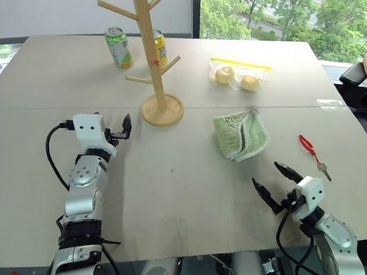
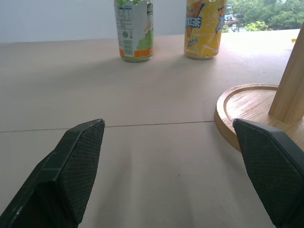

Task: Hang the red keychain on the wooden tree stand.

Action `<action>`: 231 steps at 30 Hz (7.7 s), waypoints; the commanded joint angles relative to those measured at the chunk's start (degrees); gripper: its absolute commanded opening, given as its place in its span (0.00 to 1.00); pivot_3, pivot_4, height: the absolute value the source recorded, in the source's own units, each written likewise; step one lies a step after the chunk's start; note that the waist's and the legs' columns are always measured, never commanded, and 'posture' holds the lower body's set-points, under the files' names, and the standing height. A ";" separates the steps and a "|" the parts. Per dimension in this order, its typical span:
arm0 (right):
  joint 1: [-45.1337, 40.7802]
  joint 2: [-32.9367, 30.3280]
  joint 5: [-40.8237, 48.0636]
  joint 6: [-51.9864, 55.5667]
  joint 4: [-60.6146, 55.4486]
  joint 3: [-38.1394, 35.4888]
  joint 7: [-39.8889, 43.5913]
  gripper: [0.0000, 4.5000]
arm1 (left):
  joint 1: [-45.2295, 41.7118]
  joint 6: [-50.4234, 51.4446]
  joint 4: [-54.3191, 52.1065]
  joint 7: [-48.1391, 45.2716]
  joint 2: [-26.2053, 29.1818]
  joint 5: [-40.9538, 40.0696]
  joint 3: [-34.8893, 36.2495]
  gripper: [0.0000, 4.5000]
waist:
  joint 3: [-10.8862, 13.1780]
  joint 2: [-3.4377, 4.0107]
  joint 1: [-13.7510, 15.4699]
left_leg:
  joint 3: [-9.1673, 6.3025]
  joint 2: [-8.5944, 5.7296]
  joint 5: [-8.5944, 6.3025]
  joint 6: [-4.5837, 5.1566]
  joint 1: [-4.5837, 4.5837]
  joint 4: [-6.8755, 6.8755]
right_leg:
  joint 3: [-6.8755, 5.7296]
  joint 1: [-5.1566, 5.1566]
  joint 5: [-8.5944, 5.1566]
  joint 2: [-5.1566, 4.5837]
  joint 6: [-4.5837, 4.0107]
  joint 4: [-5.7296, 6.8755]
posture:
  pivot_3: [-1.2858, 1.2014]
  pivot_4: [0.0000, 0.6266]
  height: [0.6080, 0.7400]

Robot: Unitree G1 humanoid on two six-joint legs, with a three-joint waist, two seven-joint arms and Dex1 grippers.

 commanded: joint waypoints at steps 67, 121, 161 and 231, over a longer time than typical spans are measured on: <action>-27.43 0.37 23.17 61.72 -24.34 -0.75 -31.98 1.00 | 21.31 -17.64 -20.66 -37.72 6.76 -3.72 -23.41 1.00 | -0.03 0.07 -0.09 | -0.10 0.10 -0.01 0.02 -0.06 -0.01 | 0.14 -0.12 -0.12 0.04 -0.22 -0.01 | 0.52 0.24 1.00; -29.66 10.13 14.29 69.55 -12.27 -4.60 -32.52 0.88 | 20.02 -14.70 -24.15 -32.21 6.77 -1.18 -25.26 1.00 | -0.01 0.11 -0.22 | -0.08 0.20 -0.01 0.01 -0.07 -0.16 | 0.13 -0.23 -0.13 0.06 -0.22 -0.04 | 0.52 0.24 1.00; -48.12 -2.78 21.27 47.19 30.65 -41.20 -46.10 0.20 | 17.97 -13.31 -24.07 -30.55 5.55 -0.93 -26.51 1.00 | 0.10 0.37 -1.61 | 0.21 0.11 -0.01 0.03 -0.06 -0.29 | 0.36 -0.30 0.01 0.12 0.00 -0.08 | 0.52 0.24 1.00; -28.15 -13.88 0.51 21.35 30.45 -7.73 9.61 0.06 | 15.88 -24.11 -12.23 -49.44 7.10 -5.53 -32.10 1.00 | -0.04 0.36 -1.46 | 0.15 0.08 -0.01 0.03 0.06 -0.24 | 0.59 -0.26 -0.11 0.19 -0.19 -0.08 | 0.52 0.24 1.00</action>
